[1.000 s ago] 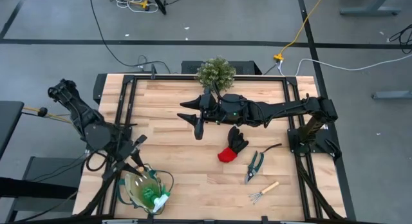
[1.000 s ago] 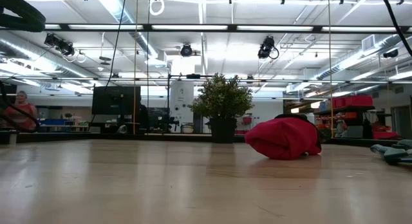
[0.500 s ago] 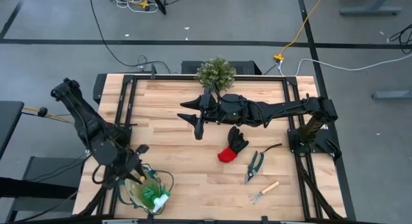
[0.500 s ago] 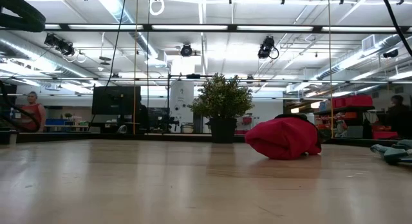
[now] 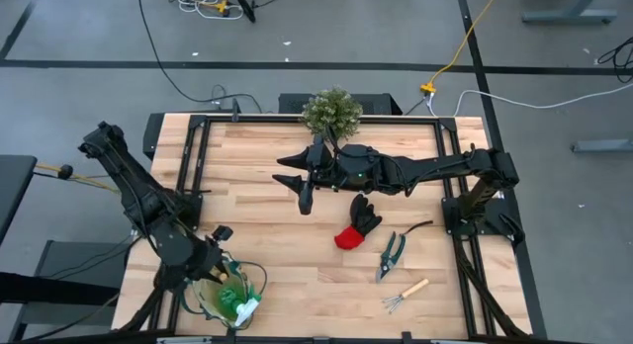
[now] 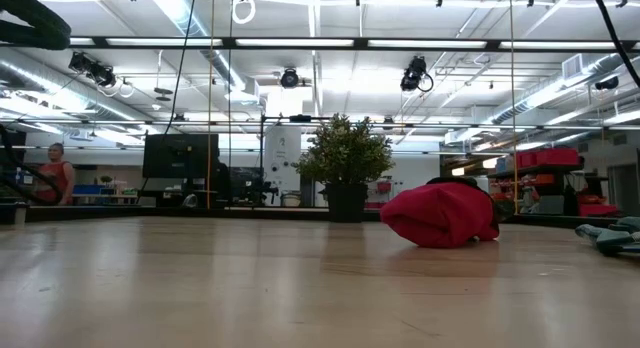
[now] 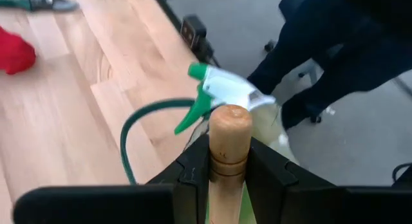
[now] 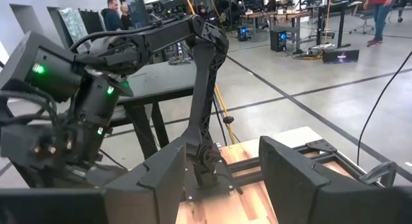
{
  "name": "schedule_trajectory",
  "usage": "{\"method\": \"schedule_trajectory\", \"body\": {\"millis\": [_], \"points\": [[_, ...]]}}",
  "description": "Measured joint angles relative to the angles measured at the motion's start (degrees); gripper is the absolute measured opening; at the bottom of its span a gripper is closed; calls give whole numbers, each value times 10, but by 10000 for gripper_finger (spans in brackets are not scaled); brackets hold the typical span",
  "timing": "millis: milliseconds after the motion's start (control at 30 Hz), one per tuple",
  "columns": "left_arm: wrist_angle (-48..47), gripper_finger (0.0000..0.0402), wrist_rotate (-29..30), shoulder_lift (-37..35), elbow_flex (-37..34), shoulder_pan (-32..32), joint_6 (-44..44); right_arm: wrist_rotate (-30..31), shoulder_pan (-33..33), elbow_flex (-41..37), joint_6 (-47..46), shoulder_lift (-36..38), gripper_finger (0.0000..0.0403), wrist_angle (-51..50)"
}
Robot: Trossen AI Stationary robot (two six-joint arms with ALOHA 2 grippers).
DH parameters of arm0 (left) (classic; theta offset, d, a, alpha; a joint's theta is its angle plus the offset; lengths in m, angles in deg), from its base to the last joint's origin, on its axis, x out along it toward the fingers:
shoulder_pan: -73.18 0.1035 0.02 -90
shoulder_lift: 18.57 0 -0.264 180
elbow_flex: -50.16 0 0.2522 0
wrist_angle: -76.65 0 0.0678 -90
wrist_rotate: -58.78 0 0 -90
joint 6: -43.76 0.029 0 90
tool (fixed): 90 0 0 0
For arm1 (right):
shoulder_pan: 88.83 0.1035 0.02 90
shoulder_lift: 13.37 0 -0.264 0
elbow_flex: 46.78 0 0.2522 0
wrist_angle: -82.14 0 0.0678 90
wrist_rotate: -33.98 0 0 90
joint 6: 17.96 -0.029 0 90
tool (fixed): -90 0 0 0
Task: Pick & Place Garden tools in Gardening bag
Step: Put the brown hand rake into the gardening bag
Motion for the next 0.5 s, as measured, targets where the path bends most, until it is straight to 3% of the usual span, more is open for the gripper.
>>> {"method": "schedule_trajectory", "body": {"millis": [300, 500], "points": [[-14, 84, -10, 24, 0, -12, 15, 0, 0, 0, 0, 0, 196, 0], [-17, 109, -10, 26, 0, -12, 15, 0, 0, 0, 0, 0, 196, 0]]}}
